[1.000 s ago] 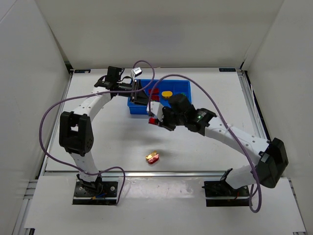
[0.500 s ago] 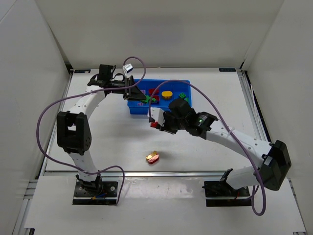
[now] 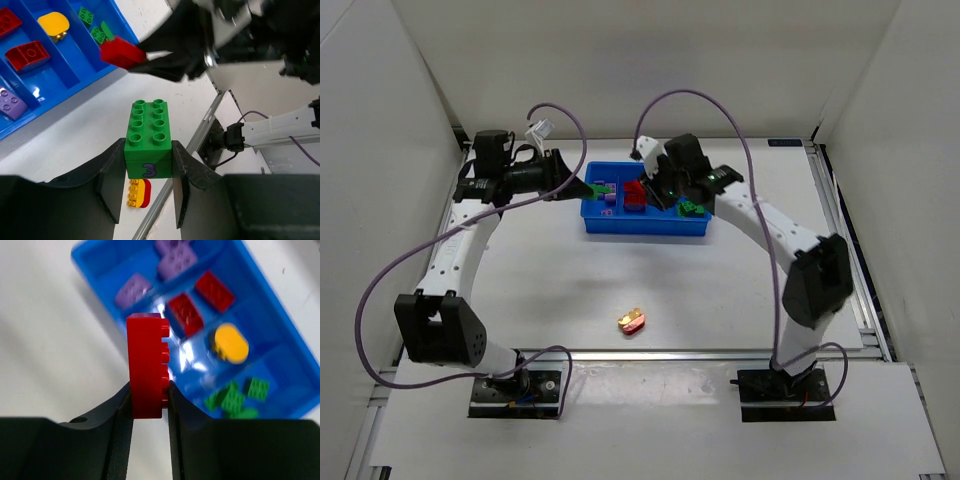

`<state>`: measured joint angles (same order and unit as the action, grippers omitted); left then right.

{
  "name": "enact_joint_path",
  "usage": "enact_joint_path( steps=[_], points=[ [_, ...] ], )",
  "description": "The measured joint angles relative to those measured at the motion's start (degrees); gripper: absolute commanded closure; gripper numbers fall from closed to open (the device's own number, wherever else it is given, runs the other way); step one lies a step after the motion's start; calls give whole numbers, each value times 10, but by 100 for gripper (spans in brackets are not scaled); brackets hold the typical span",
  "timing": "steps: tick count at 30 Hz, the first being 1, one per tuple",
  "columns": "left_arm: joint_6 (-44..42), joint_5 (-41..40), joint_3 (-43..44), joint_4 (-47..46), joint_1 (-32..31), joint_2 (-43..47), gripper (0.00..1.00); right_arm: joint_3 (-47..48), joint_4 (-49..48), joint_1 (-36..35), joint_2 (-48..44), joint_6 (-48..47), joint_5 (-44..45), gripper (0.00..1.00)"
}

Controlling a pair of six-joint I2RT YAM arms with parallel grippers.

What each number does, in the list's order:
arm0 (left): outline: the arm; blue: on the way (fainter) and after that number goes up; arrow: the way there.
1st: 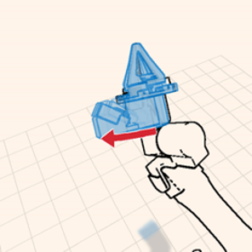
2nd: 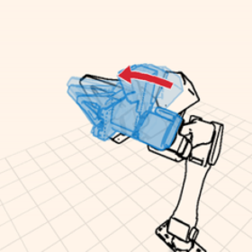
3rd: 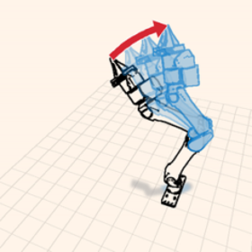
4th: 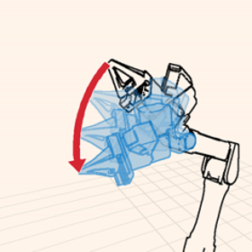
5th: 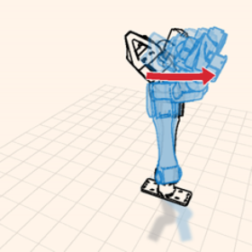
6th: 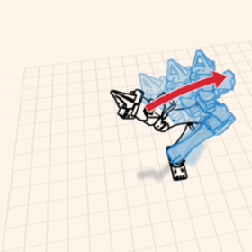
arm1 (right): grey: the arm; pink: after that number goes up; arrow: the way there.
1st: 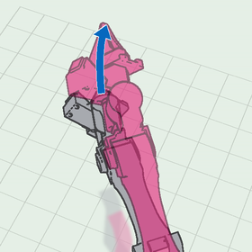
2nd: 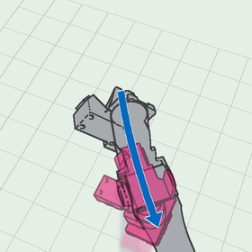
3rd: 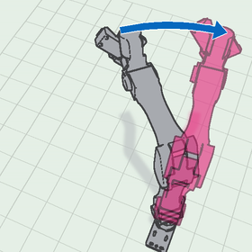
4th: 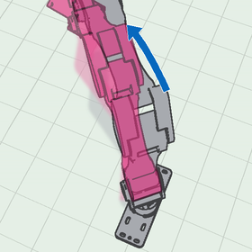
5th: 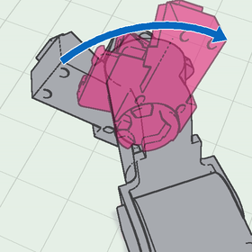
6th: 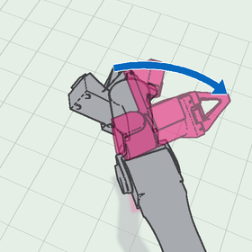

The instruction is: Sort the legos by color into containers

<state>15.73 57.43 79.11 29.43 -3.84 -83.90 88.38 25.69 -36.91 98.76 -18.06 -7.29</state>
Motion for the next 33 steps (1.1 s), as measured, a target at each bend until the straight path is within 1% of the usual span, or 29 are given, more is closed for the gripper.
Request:
enact_joint_path(
  steps=[4, 7, 10, 15, 16, 18, 19, 20, 22, 27, 33],
  points=[
    [-8, -9, -19, 11, 17, 15, 70, 153, 14, 4, 128, 46, -26, 100],
    [-15, -17, -30, 28, 28, 16, 69, 247, 31, 8, 210, 74, -40, 100],
    [-25, -24, -38, 46, 35, 19, 69, 287, 52, 16, 263, 97, -51, 100],
    [-38, -27, -39, 66, 40, 38, 69, 292, 84, 36, 304, 113, -53, 100],
    [-39, -28, -40, 67, 41, 43, 69, 292, 87, 40, 307, 115, -53, 98],
    [-41, -28, -41, 68, 41, 50, 69, 292, 91, 47, 310, 115, -53, 83],
    [-42, -28, -41, 68, 41, 52, 69, 292, 91, 49, 310, 115, -53, 74],
    [-42, -28, -41, 69, 41, 52, 69, 292, 91, 50, 310, 115, -53, 58],
    [-43, -28, -43, 70, 41, 51, 69, 292, 90, 50, 310, 116, -53, 45],
    [-43, -28, -45, 75, 41, 49, 69, 292, 90, 46, 310, 116, -58, 35],
    [-44, -20, -45, 75, 43, 43, 69, 290, 89, 42, 309, 108, -74, 35]
  ],
)
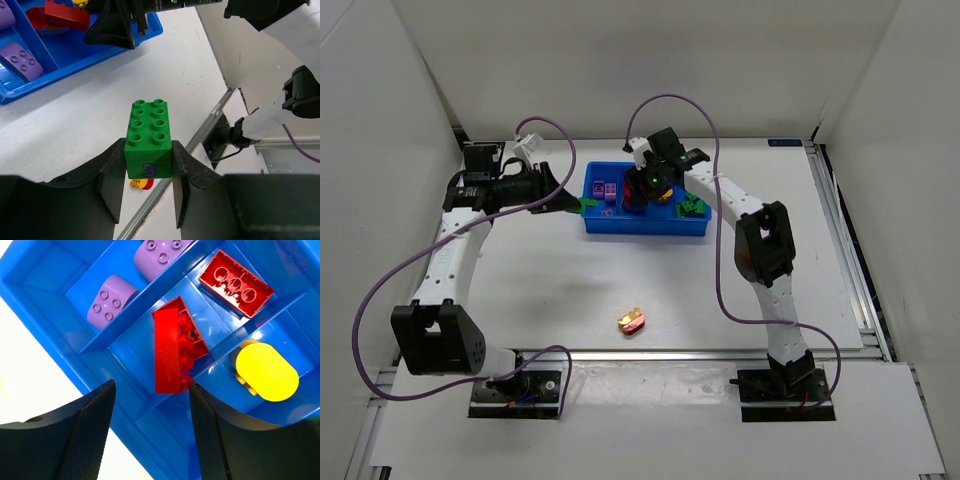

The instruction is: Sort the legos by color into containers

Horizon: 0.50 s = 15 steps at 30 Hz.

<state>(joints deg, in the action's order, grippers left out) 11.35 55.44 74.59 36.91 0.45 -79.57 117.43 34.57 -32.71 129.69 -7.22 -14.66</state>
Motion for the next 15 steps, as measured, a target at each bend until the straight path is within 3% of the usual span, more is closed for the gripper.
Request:
enact_joint_path(
  steps=[5, 10, 15],
  points=[
    [3, 39, 0, 0, 6, -21, 69, -52, -10, 1, -46, -27, -30, 37],
    [10, 75, 0, 0, 12, -73, 69, -171, -50, 0, -187, -58, -89, 37],
    [18, 97, 1, 0, 16, -110, 69, -227, -108, -23, -306, -82, -111, 36]
  ],
)
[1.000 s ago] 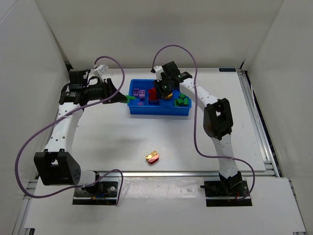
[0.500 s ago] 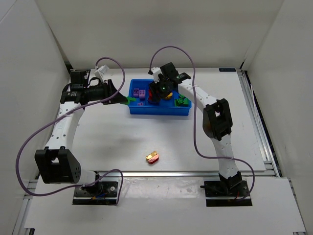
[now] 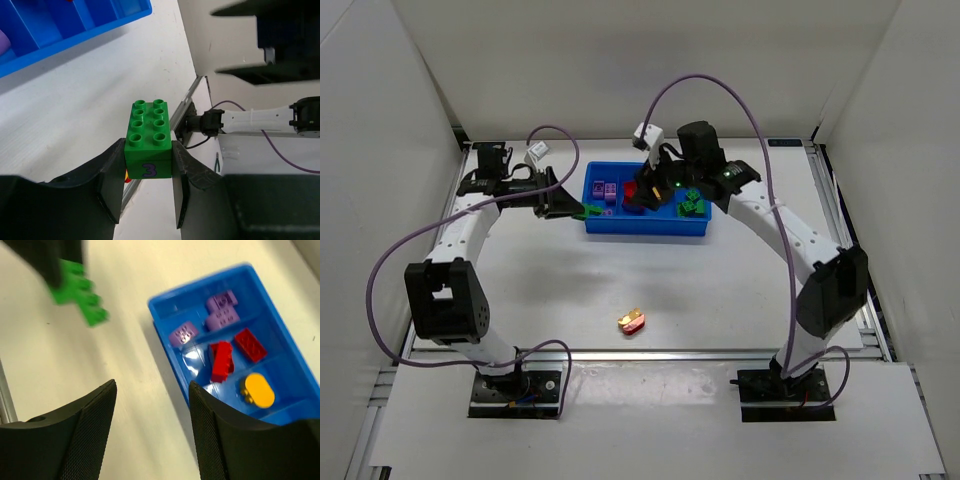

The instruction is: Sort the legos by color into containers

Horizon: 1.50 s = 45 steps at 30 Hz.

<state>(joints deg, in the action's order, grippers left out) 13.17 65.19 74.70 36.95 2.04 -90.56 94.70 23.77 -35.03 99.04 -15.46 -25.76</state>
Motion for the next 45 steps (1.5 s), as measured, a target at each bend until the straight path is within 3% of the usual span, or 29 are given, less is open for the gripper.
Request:
enact_joint_path(
  steps=[11, 23, 45],
  points=[
    [13, 33, 22, 1, -5, -36, 69, -56, -20, -121, -34, -57, 66, 34],
    [16, 48, 22, 1, -18, -36, 69, -56, -42, -134, -16, -90, 178, 27],
    [19, 56, 18, 1, -33, -35, 68, -30, -56, -145, 13, -94, 158, 31]
  ],
)
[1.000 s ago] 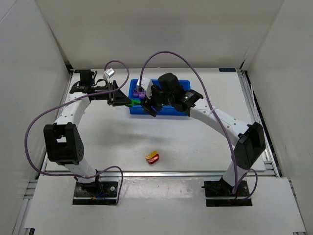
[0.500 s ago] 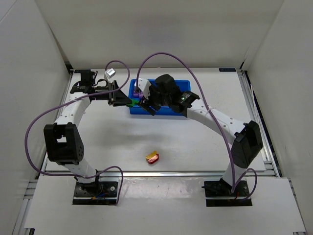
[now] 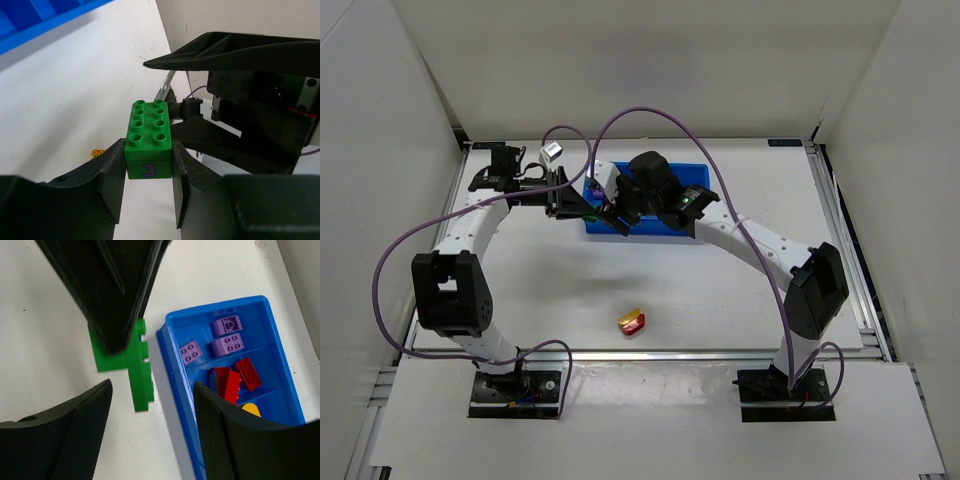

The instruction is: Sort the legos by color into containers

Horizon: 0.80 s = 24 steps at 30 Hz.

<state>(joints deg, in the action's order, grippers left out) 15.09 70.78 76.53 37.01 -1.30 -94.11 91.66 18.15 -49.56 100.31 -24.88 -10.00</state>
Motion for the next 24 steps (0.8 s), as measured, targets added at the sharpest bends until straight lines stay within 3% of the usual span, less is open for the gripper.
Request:
enact_joint_path(
  steps=[5, 15, 20, 24],
  points=[
    [0, 0, -6, 0, -12, 0, 68, 8, -1, -1, 7, 0, -6, 37],
    [0, 4, -11, -2, -14, 1, 66, 9, 0, -1, 16, -9, -18, 69],
    [-1, 11, -11, -3, -15, 2, 30, 9, 5, -2, 16, -13, -33, 84],
    [2, 19, -11, -1, -19, 4, 22, 9, 5, -2, 16, -14, -39, 91]
  ],
)
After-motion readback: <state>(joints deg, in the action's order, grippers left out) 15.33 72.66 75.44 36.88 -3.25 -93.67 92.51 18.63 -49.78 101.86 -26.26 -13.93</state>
